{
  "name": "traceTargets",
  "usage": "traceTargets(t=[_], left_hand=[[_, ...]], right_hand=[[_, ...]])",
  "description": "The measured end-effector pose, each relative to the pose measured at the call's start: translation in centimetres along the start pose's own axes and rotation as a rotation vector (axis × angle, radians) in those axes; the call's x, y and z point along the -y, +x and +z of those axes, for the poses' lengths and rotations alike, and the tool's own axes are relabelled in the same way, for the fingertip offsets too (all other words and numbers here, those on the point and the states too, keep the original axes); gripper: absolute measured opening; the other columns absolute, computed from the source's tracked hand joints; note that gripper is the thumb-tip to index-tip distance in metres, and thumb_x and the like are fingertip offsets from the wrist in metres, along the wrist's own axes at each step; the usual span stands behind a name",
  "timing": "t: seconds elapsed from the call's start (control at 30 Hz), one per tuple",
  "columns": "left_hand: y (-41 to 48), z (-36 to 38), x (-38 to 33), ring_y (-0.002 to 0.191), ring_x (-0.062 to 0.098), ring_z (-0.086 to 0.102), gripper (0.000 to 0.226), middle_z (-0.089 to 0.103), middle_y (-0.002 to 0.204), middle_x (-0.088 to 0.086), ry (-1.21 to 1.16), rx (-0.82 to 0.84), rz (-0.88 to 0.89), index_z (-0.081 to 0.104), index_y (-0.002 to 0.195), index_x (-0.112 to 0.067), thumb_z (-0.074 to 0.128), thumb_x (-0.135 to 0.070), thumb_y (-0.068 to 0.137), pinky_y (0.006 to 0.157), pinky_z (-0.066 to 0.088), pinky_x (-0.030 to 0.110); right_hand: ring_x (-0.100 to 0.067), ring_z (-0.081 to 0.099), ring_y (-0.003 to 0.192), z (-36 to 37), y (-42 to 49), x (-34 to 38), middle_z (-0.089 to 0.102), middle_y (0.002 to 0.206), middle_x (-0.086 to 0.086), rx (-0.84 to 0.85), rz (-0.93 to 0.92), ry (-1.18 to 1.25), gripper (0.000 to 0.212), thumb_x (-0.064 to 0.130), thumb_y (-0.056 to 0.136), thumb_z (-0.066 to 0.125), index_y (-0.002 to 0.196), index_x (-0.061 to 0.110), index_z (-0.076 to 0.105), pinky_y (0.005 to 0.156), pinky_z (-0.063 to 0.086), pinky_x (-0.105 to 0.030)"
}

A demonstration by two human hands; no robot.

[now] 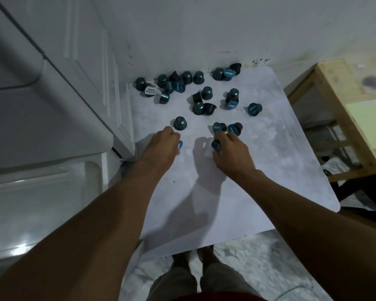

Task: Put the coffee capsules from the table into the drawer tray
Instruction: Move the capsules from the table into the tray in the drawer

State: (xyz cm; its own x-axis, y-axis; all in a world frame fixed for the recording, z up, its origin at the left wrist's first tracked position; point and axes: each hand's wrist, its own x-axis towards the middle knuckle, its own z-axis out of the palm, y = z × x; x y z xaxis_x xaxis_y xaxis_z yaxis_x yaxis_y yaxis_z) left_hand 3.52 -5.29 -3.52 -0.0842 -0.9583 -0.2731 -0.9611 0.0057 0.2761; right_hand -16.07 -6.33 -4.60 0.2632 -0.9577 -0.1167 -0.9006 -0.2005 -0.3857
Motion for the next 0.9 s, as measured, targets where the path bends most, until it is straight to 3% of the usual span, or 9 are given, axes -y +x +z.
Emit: traceTargets(t=[0.1, 0.2, 0.3, 0.37, 0.43, 0.53, 0.67, 0.77, 0.9], left_hand=[[-0.1, -0.1, -0.1, 0.09, 0.03, 0.058, 0.007, 0.055, 0.096, 0.011, 0.006, -0.002, 0.007, 0.056, 0.084, -0.006, 0.061, -0.001, 0.084, 0.072, 0.043, 0.033], [-0.4, -0.2, -0.2, 0.08, 0.029, 0.056, 0.02, 0.037, 0.068, -0.001, -0.026, -0.039, -0.049, 0.043, 0.073, -0.011, 0.055, -0.002, 0.086, 0.054, 0.029, 0.028], [-0.4, -0.4, -0.1, 0.097, 0.034, 0.06, 0.008, 0.061, 0.092, 0.014, -0.185, -0.097, -0.05, 0.064, 0.092, -0.003, 0.058, -0.003, 0.088, 0.073, 0.046, 0.038], [-0.3, -0.5, 0.0, 0.101, 0.033, 0.061, 0.028, 0.063, 0.11, 0.017, -0.317, -0.106, -0.08, 0.065, 0.115, -0.011, 0.058, -0.003, 0.088, 0.09, 0.05, 0.039], [-0.3, -0.9, 0.1, 0.09, 0.029, 0.065, 0.029, 0.065, 0.107, 0.012, -0.489, -0.128, -0.115, 0.066, 0.111, -0.017, 0.059, -0.002, 0.087, 0.084, 0.055, 0.036], [-0.5, -1.7, -0.1, 0.079, 0.017, 0.064, 0.027, 0.063, 0.1, 0.001, -0.687, -0.097, -0.172, 0.068, 0.104, -0.016, 0.063, 0.001, 0.084, 0.065, 0.05, 0.015], [-1.1, -3.0, -0.5, 0.085, 0.013, 0.06, 0.04, 0.062, 0.106, -0.001, -0.683, -0.098, -0.147, 0.068, 0.107, -0.021, 0.079, -0.005, 0.071, 0.065, 0.042, 0.013], [-1.7, -3.9, -0.7, 0.087, 0.012, 0.058, 0.044, 0.059, 0.112, 0.003, -0.676, -0.12, -0.091, 0.067, 0.109, -0.021, 0.077, -0.003, 0.07, 0.063, 0.038, 0.005], [-3.3, -5.7, -1.6, 0.078, 0.012, 0.059, 0.044, 0.062, 0.106, -0.003, -0.719, -0.185, -0.021, 0.063, 0.113, -0.025, 0.074, -0.009, 0.074, 0.067, 0.042, 0.012]], right_hand=[[-0.036, 0.056, 0.092, 0.1, -0.1, 0.1, 0.055, 0.11, -0.016, -0.001, 0.038, 0.023, 0.036, 0.011, 0.088, 0.054, 0.124, 0.009, 0.05, 0.078, 0.048, -0.04], [-0.037, 0.057, 0.092, 0.2, 0.0, 0.4, 0.055, 0.112, -0.016, -0.001, 0.061, 0.021, 0.038, 0.012, 0.089, 0.053, 0.127, 0.011, 0.048, 0.079, 0.05, -0.042], [-0.038, 0.058, 0.093, 0.2, -0.1, 0.6, 0.055, 0.115, -0.016, 0.012, 0.087, 0.023, 0.038, 0.014, 0.089, 0.053, 0.127, 0.012, 0.048, 0.082, 0.051, -0.045], [-0.038, 0.058, 0.095, 0.1, -0.3, 0.7, 0.054, 0.117, -0.015, 0.022, 0.108, 0.031, 0.038, 0.014, 0.089, 0.054, 0.127, 0.014, 0.049, 0.083, 0.051, -0.044], [-0.039, 0.058, 0.098, -0.1, -0.4, 0.9, 0.053, 0.12, -0.013, 0.03, 0.131, 0.062, 0.04, 0.013, 0.088, 0.054, 0.128, 0.016, 0.048, 0.085, 0.05, -0.043], [-0.038, 0.056, 0.101, -0.8, -0.5, 1.4, 0.051, 0.123, -0.013, 0.028, 0.124, 0.113, 0.041, 0.013, 0.087, 0.056, 0.127, 0.018, 0.048, 0.087, 0.049, -0.042], [-0.029, 0.055, 0.099, -2.4, -0.6, 2.1, 0.049, 0.12, -0.01, -0.037, 0.074, 0.163, 0.042, 0.015, 0.085, 0.062, 0.126, 0.02, 0.053, 0.085, 0.047, -0.033], [-0.019, 0.053, 0.092, -4.2, -1.0, 2.6, 0.051, 0.114, -0.006, -0.092, 0.029, 0.198, 0.041, 0.017, 0.084, 0.066, 0.123, 0.022, 0.056, 0.087, 0.049, -0.028], [-0.01, 0.051, 0.085, -6.9, -2.0, 3.2, 0.056, 0.112, -0.001, -0.172, -0.052, 0.225, 0.043, 0.018, 0.082, 0.068, 0.124, 0.022, 0.057, 0.08, 0.052, -0.027]])
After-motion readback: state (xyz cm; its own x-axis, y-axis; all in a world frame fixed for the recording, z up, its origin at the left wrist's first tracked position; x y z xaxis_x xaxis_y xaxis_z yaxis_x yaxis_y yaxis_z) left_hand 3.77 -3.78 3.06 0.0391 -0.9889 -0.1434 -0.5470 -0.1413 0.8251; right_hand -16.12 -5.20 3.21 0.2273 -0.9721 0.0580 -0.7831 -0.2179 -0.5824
